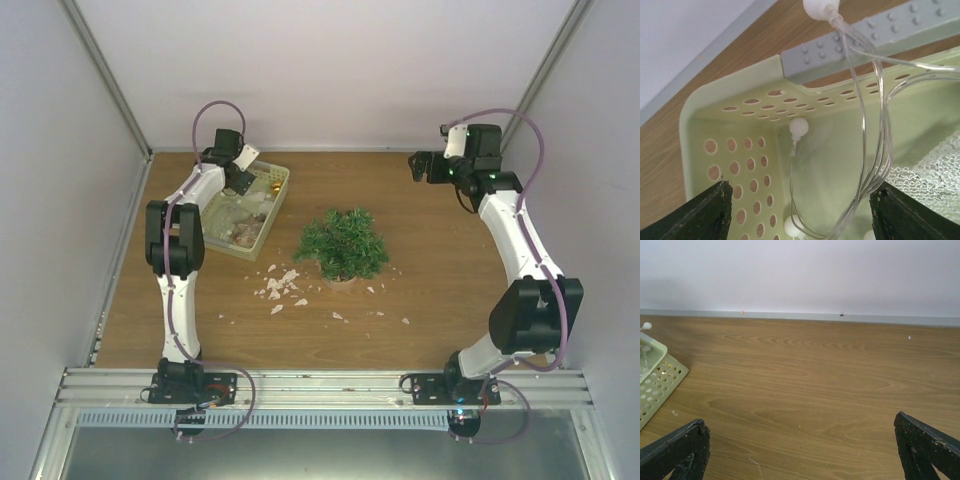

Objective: Decorate the small christmas tree

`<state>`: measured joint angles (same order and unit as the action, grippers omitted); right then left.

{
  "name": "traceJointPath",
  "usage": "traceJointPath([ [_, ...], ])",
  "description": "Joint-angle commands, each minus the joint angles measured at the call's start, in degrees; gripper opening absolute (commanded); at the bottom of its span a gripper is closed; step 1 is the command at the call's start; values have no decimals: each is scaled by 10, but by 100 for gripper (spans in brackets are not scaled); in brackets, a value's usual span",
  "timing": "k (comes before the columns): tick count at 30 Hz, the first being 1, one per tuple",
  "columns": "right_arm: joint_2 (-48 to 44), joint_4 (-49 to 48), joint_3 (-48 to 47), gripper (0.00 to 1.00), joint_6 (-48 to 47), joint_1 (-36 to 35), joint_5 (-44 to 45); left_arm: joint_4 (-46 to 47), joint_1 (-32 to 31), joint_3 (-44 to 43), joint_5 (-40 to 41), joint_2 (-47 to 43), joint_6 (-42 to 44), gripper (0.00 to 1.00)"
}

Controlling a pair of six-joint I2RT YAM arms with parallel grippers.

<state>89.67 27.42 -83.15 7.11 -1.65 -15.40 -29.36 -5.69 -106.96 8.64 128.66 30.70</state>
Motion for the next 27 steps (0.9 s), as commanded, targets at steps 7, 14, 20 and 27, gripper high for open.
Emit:
traceJointPath([
  [7,-15,-1,16,100,0,-5,-4,-3,4,-28,-15,21,-4,16],
  [14,-14,-3,21,100,2,-7,-5,-21,5,-45,-18,2,-9,0],
  [20,-29,-7,23,100,-4,-8,-1,-68,1,-87,-49,-70,-14,0],
  [27,-41,-10,10,100,-5,-8,-1,-108,-7,-124,-81,-168,-26,0],
])
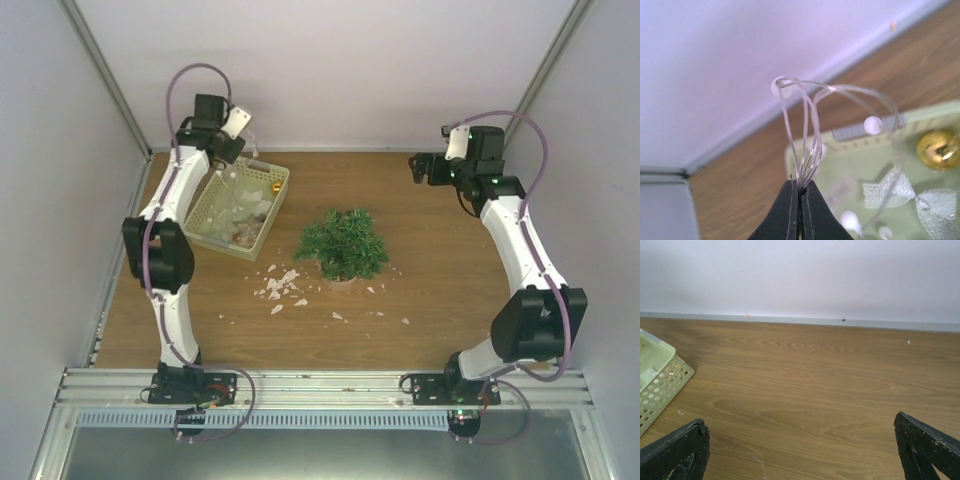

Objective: Decorate the small christmas tree

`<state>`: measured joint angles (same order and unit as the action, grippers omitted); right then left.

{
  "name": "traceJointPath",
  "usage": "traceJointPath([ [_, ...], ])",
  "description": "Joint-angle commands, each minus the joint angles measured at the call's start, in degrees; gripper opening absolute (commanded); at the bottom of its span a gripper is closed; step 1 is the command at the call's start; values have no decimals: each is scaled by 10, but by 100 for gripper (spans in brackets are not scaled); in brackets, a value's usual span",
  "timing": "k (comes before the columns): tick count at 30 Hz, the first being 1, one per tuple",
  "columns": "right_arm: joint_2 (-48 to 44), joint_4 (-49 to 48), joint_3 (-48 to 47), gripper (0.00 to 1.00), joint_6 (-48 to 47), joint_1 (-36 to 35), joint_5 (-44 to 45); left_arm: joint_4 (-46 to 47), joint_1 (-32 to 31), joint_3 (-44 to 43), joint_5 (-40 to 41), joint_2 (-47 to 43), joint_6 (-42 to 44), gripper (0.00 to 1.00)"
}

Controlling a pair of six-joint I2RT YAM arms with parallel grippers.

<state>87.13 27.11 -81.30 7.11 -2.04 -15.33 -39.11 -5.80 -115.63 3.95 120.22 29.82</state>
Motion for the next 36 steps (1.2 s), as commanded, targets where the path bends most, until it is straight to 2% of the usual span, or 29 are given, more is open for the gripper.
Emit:
traceJointPath([
  [1,-16,-5,-10,100,-5,-4,-5,-16,-6,-38,-49,-95,-21,0],
  [8,-32,-30,-8,100,-2,-7,-62,-34,-12,-44,-92,-169,-37,0],
  [15,-47,-65,-48,100,18,-8,-133,30,-13,-63,-74,-220,-31,0],
  [20,-29,-81,-89,100,41,-17,-230,85,-15,-73,-68,-249,-34,0],
  [25,-11,-121,-109,100,35,-56,-294,121,-16,-76,-137,-281,-56,0],
  [32,38,-121,-160,100,-35,-116,-366,133,-29,-78,-244,-318,-63,1],
  [36,64,-121,-173,100,-46,-136,-393,142,-36,-75,-251,-333,-64,1],
])
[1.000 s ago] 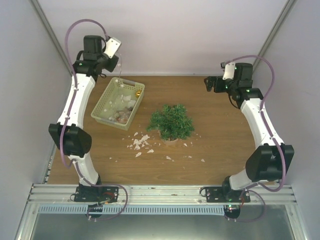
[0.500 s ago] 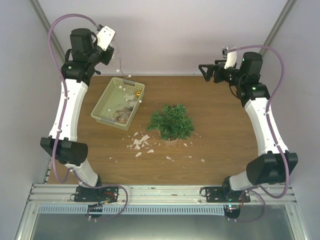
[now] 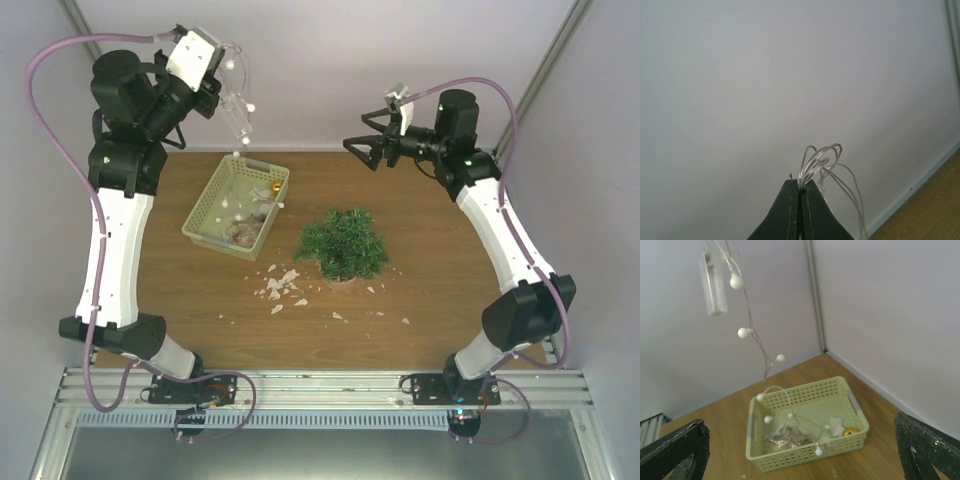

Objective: Decorate the small christmas tree

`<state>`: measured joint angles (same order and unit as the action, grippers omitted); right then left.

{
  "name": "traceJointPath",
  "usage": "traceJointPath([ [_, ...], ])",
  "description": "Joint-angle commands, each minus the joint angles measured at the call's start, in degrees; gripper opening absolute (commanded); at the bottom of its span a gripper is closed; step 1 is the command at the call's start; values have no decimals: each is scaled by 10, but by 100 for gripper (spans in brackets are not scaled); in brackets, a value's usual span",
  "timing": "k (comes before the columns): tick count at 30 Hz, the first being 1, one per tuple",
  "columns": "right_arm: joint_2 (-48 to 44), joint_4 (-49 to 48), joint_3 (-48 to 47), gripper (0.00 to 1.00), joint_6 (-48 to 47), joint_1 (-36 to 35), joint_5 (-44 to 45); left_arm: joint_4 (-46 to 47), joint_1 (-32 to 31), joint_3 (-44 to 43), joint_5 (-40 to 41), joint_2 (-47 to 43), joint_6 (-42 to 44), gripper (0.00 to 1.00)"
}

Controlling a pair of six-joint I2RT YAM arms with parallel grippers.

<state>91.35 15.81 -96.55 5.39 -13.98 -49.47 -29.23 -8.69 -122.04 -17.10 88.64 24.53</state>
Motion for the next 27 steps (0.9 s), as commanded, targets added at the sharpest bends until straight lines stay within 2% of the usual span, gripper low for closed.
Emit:
traceJointPath([
  [1,27,-8,-23,100,-30,-22,-56,49,-7,-10,-36,-20,-11,1],
  [14,112,30,-62,100,-64,-144,-22,56,-7,-98,-26,-2,-33,0],
  [21,182,18,-141,100,-55,-189,31,46,-7,-108,-47,-7,-57,0],
  [27,236,16,-214,100,-33,-203,42,41,-7,-107,-61,-12,-68,0],
])
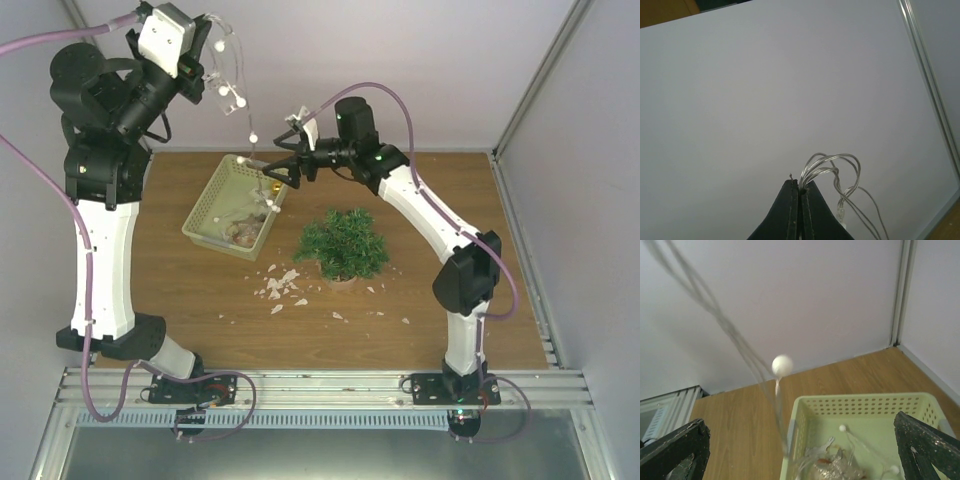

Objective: Decorate the small christmas tree

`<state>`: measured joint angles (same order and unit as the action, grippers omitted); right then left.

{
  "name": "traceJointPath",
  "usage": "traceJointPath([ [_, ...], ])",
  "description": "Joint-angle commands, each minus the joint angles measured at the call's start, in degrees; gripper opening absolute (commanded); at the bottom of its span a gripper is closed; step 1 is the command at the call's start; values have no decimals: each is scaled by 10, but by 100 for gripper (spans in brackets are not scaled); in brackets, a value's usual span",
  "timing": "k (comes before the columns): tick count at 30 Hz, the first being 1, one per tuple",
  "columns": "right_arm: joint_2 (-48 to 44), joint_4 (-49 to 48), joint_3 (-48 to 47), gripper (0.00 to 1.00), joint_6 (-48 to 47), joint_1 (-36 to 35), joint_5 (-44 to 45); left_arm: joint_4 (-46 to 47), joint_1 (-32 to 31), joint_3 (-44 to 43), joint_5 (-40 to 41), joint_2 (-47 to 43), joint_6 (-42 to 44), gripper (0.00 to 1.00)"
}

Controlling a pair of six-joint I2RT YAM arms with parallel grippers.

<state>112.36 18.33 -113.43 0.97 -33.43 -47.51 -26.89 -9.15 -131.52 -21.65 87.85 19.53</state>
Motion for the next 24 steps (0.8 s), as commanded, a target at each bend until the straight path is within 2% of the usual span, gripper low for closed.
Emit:
traceJointPath([
  [1,34,-5,-54,100,12,-10,26,19,-2,-13,-16,-7,-19,0],
  [13,80,23,-74,97,10,-41,23,24,-2,-40,-24,-2,-48,0],
  [19,102,25,-99,69,25,-41,11,22,-3,-45,-30,-4,-54,0],
  [23,108,34,-112,47,24,-41,14,19,-2,-39,-29,-7,-52,0],
  [24,108,39,-114,38,22,-41,16,19,-3,-38,-28,-7,-51,0],
])
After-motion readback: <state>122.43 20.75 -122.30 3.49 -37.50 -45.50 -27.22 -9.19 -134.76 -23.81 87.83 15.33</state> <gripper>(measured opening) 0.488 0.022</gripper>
